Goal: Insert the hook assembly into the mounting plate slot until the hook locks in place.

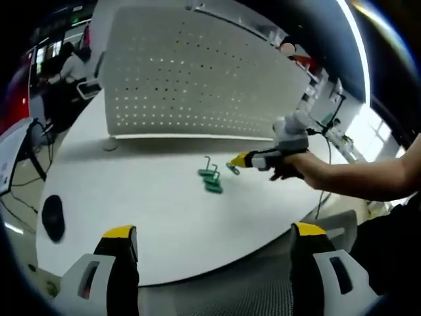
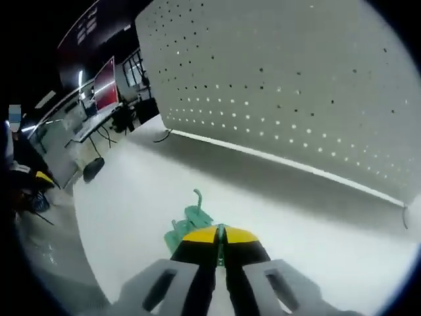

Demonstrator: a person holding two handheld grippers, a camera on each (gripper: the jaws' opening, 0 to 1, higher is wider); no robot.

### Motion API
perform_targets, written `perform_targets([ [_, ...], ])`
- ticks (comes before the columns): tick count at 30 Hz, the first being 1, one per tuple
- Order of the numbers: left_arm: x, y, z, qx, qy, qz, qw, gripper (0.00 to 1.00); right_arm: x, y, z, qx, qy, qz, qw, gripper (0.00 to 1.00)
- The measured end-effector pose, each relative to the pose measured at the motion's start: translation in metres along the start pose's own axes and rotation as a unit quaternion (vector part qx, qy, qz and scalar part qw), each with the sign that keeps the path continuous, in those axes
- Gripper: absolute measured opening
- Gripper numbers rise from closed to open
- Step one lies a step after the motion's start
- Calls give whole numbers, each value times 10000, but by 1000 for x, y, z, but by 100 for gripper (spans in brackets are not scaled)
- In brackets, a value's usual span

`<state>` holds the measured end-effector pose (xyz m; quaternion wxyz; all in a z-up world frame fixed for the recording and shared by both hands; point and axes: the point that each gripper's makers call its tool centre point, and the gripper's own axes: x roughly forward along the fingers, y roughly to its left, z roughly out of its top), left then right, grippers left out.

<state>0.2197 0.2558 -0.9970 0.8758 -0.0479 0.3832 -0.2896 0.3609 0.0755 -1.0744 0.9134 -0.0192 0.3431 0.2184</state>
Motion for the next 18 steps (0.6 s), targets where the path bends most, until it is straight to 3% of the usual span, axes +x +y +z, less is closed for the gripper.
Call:
perform_targets([
  [9, 7, -13, 19, 61, -124, -188, 9997, 97, -53, -4, 55, 242, -989, -77, 9948, 0],
  [13, 11, -16, 33, 54, -244, -167, 9995, 98, -79, 4, 77, 537, -1487, 17, 9874, 0],
  [17, 20, -22, 45, -112, -336, -351, 9988, 96, -102, 23, 86, 1028, -1750, 272, 9788, 0],
  [18, 22, -20, 50, -160, -440, -274, 9985, 93, -111, 29, 88, 1023, -1847, 310, 9770, 0],
])
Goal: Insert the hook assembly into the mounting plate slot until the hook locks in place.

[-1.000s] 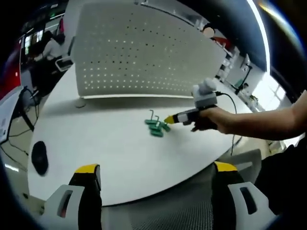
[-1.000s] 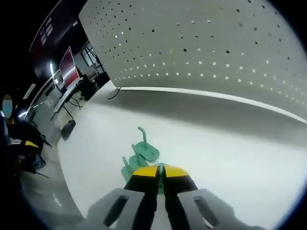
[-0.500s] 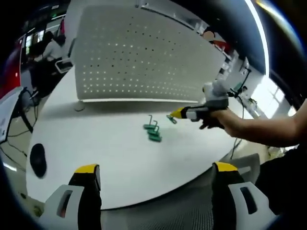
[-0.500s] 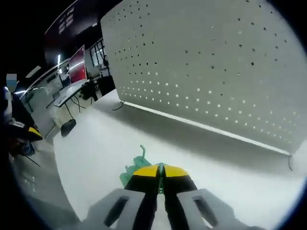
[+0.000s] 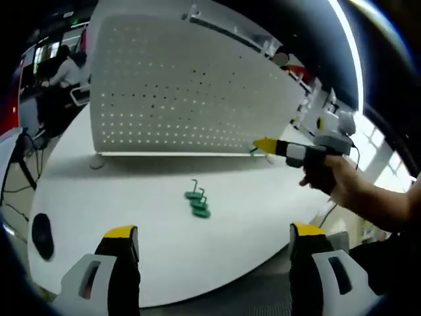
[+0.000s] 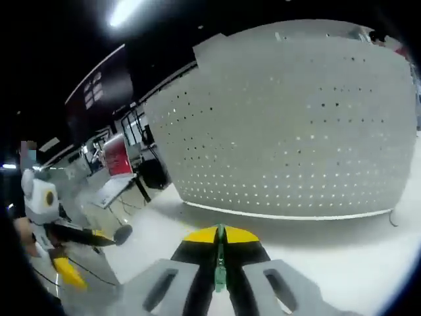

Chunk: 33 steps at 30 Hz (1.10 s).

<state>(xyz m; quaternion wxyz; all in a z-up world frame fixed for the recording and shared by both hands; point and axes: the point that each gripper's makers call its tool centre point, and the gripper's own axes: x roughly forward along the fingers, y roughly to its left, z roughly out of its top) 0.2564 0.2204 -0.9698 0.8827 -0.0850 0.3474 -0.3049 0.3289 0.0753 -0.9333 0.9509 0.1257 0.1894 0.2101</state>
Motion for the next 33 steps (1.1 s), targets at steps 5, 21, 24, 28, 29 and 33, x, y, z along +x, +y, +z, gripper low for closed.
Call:
perform_targets([
  [5, 9, -2, 8, 245, -48, 133, 9996, 91, -20, 27, 4, 460, -191, 290, 9983, 0],
  [21, 38, -55, 19, -575, -314, -992, 9929, 59, -31, 74, -6, 803, -416, 817, 9925, 0],
  [24, 36, -54, 24, -640, -507, -1074, 9909, 49, -31, 88, -7, 638, -423, 976, 9923, 0],
  [28, 34, -58, 25, -691, -520, -1190, 9891, 32, -28, 98, -13, 477, -345, 1103, 9922, 0],
  [29, 34, -58, 25, -696, -515, -1208, 9889, 29, -27, 99, -14, 466, -324, 1107, 9922, 0],
  [33, 32, -59, 23, -903, -479, -1238, 9870, 22, -28, 108, -13, 277, -348, 1212, 9916, 0],
])
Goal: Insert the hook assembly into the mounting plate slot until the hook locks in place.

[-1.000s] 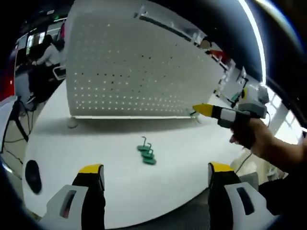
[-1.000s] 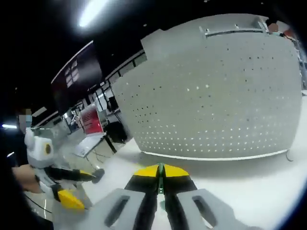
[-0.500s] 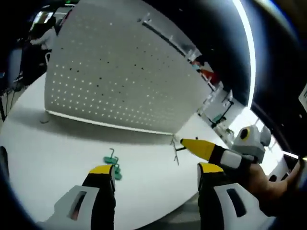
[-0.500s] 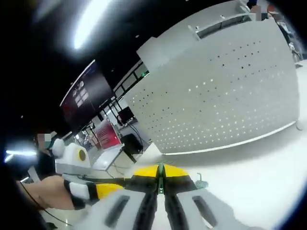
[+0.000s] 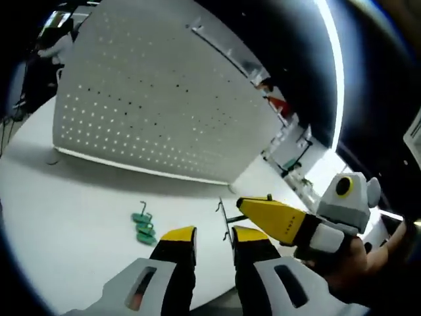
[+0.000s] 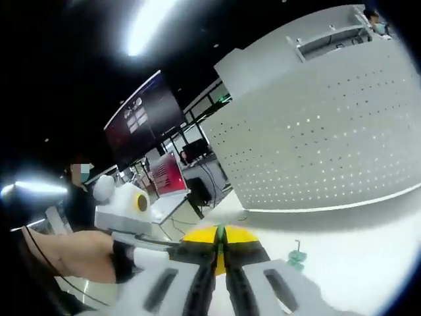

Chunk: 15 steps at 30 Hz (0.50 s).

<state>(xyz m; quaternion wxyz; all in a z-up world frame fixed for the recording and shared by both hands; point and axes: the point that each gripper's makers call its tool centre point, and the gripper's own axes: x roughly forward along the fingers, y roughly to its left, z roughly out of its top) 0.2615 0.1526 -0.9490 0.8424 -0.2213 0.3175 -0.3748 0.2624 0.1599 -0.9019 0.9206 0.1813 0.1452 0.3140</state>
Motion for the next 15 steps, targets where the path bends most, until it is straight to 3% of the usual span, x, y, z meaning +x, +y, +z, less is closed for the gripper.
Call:
perform_targets([
  [4, -1, -4, -2, -89, -44, -93, 9999, 15, 0, 2, 0, -92, 23, 62, 9999, 0],
  [7, 0, -12, -1, -482, -108, -361, 9981, 5, -1, 4, -2, -117, 3, 48, 9999, 0],
  [15, 0, -15, -3, -582, -48, -315, 9978, 2, -4, 6, 0, -282, -14, 29, 9996, 0],
])
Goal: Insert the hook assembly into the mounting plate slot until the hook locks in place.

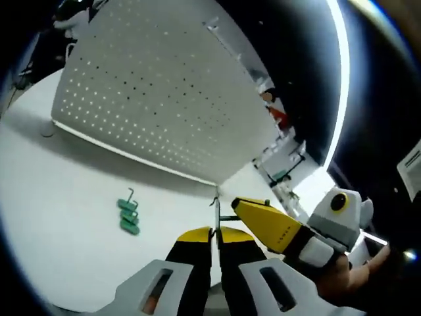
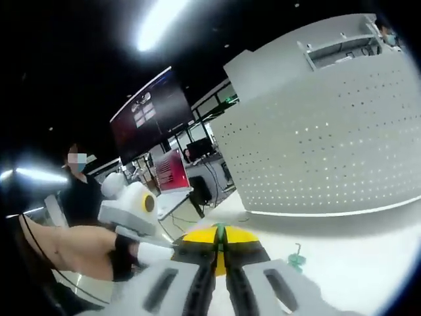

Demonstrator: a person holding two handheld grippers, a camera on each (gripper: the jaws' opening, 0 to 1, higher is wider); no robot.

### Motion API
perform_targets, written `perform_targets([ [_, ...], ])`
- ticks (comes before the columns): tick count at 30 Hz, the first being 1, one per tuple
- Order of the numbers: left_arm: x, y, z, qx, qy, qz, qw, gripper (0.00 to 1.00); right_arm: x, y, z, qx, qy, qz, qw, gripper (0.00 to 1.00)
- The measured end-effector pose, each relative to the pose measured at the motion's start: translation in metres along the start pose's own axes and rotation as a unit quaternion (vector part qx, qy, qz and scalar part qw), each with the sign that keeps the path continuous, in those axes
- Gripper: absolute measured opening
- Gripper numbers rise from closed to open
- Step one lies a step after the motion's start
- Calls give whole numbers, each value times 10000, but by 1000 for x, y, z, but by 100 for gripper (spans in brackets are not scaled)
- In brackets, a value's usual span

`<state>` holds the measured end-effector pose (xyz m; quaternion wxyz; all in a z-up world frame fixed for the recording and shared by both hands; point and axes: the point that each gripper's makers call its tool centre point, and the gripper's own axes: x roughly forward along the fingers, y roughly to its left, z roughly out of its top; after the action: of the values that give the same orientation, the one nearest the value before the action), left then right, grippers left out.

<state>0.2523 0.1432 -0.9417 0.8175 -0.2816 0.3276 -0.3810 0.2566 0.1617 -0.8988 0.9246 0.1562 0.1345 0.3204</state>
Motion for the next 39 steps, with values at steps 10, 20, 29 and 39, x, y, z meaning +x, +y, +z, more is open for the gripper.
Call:
perform_targets([
  [10, -3, 0, 11, 477, -82, 176, 9987, 1, 0, 0, 7, 44, -14, 110, 9999, 3],
  [20, -9, -1, 33, 2036, -189, 655, 9767, 1, -1, 1, 21, 632, -92, 276, 9976, 10],
  [29, -8, -9, 33, 2899, -211, 673, 9545, 1, 1, 6, 15, 691, 8, 358, 9970, 3],
  [39, -17, -1, 32, 2846, -67, 849, 9549, 2, 1, 13, 13, 625, -30, 374, 9973, 0],
])
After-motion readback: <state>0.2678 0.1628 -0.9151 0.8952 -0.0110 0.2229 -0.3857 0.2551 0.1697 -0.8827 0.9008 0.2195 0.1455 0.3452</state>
